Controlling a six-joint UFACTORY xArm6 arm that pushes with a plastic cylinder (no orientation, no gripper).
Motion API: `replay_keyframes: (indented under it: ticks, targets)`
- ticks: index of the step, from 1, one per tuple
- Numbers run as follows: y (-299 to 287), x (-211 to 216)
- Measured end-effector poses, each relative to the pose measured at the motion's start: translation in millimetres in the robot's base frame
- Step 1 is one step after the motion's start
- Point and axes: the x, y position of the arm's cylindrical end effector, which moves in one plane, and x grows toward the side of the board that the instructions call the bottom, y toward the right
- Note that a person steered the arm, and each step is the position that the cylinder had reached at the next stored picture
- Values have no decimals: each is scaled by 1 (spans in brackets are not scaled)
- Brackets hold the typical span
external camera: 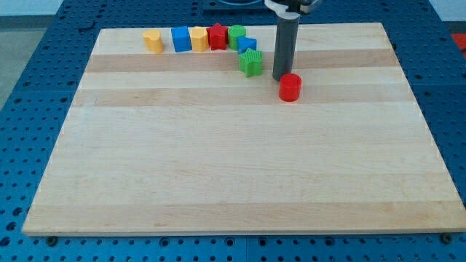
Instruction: Push the red circle towards the center
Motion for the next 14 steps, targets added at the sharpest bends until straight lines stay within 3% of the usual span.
replay_keyframes:
  ticks: [2,4,7,9,12,14]
  targets:
    - [44,-34]
    - [40,-6]
    - [-34,36]
    - [-24,26]
    - [-64,80]
    - [-28,50]
